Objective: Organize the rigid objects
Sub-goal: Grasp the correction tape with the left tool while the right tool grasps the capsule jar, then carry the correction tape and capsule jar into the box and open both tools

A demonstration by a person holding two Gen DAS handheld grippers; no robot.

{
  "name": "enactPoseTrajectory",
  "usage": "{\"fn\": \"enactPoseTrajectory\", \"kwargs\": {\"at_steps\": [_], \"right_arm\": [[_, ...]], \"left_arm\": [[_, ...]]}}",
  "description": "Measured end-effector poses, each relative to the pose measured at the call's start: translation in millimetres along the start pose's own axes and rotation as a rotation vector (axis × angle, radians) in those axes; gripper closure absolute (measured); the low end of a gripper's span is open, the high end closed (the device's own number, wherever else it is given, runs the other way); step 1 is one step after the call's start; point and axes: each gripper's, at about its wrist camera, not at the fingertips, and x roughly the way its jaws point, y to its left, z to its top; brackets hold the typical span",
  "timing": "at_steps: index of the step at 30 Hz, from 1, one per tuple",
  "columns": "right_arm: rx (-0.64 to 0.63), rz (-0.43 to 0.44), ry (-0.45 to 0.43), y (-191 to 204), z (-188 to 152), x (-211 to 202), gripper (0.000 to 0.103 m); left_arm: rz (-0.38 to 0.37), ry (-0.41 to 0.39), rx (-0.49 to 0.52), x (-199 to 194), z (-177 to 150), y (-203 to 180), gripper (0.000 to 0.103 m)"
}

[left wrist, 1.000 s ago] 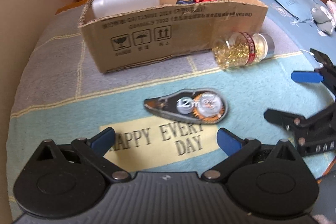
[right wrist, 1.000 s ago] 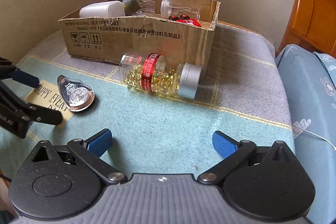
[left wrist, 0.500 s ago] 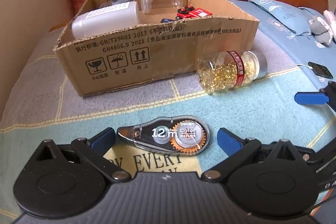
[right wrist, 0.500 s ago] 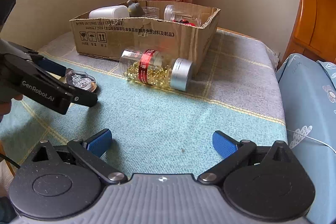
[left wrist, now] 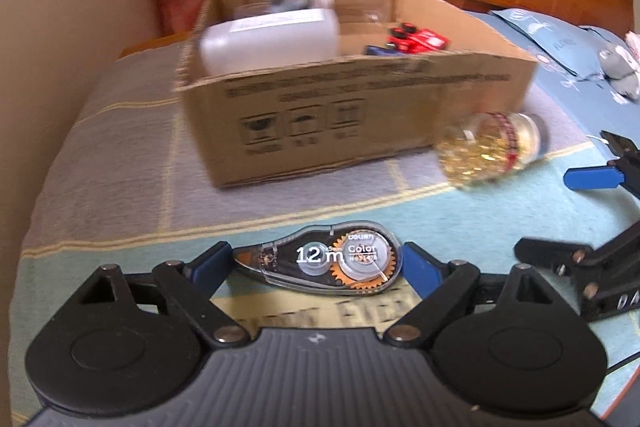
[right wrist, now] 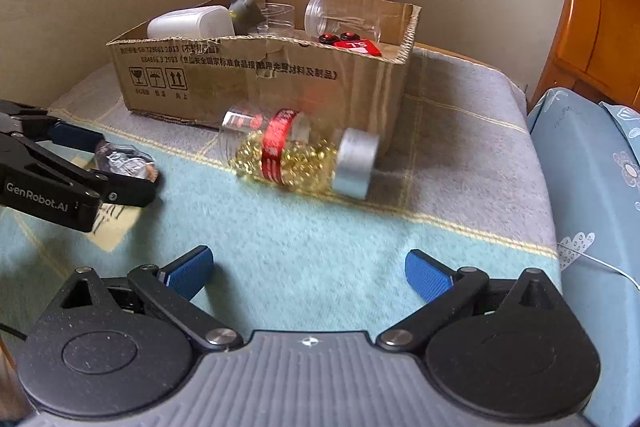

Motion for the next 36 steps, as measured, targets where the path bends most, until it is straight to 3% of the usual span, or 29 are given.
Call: {"fn": "enactPoseTrajectory", "kwargs": {"at_steps": [7,22,24,36], "right_arm": [[0.115,0.033,-0.021,0,23,10,0.000],[0.113,-0.134,0.037,23,60,41,0.000],[0.103,-0.143,0.041,24,62,42,0.005],[0.014,-0.045,0.057,13,64,21,0.007]], "left_arm": [[-0.004,-0.003,-0.001,-1,-3,16,0.013],[-0.029,0.007,0.015,4,4,21,0.013],[-0.034,0.012,0.021,4,5,22,0.013],[-0.077,0.013,0.085,-17,21,18,0.014]]}}
